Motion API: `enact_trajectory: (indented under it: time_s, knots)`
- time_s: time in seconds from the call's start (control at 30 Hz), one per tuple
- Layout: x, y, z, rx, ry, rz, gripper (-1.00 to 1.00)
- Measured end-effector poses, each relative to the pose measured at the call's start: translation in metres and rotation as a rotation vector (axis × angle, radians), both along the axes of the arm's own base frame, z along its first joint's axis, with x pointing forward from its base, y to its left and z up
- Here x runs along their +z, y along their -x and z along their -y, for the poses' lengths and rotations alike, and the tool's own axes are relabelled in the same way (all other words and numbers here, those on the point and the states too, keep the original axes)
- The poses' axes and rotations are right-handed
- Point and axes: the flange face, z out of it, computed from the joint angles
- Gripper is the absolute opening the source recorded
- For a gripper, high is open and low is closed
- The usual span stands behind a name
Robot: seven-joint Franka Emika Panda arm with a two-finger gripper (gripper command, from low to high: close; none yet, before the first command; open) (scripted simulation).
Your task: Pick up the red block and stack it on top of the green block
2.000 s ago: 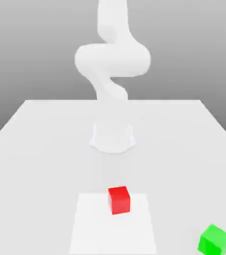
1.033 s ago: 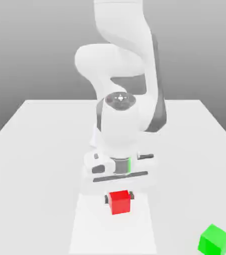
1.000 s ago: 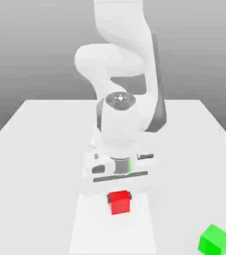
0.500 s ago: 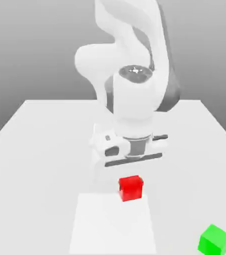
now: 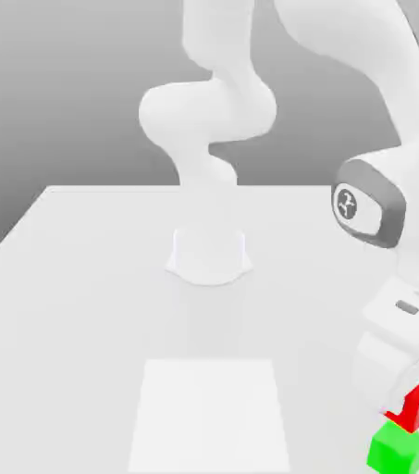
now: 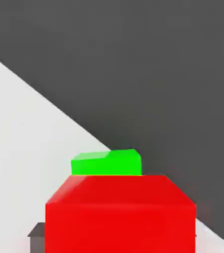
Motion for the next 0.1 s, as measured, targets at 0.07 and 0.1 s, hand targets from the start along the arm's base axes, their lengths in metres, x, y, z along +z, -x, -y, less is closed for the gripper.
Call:
enact_trajectory:
  time_s: [0.07, 0.1]
  knots:
    - [0.0000, 0.0000, 0.0000, 0.000, 0.000, 0.000, 1.00]
    - [0.0000, 0.0000, 0.0000, 0.000, 0.000, 0.000, 1.00]
